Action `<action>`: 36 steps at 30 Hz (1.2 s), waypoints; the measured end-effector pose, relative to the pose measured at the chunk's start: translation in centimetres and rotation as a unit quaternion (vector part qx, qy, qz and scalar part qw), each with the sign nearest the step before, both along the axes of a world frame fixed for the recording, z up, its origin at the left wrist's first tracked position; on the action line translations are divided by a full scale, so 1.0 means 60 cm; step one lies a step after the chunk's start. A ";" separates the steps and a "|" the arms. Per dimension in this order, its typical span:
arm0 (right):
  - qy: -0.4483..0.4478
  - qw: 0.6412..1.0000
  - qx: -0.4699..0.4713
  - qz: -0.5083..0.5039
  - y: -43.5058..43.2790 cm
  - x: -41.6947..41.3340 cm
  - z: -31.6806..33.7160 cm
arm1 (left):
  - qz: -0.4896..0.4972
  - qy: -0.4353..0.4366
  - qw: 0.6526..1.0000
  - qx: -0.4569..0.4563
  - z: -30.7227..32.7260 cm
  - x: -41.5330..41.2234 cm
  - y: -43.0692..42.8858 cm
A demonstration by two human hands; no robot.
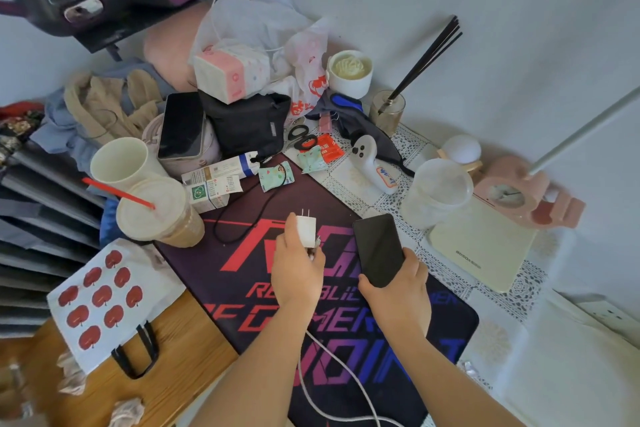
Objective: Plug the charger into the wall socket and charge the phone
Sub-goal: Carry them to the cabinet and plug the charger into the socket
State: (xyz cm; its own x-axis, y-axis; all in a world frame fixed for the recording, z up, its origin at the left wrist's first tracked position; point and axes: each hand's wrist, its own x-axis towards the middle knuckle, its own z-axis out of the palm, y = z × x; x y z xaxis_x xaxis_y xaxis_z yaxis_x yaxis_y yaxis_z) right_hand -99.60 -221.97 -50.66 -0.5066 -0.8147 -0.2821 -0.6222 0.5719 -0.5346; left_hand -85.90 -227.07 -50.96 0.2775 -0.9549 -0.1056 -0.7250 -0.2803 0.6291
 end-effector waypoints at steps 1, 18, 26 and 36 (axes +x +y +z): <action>-0.010 1.000 -0.004 -0.011 0.002 -0.001 0.000 | -0.002 0.017 1.000 -0.005 -0.001 -0.001 0.003; -0.387 0.904 -0.082 -0.162 0.019 -0.036 0.006 | 0.023 0.361 0.930 0.068 0.007 -0.007 0.016; -0.465 0.855 -0.106 -0.207 0.070 -0.092 0.008 | -0.036 0.501 0.851 0.155 0.041 -0.064 0.039; -0.429 0.831 -0.190 -0.299 0.177 -0.213 0.033 | -0.150 0.511 0.806 0.258 0.068 -0.219 0.095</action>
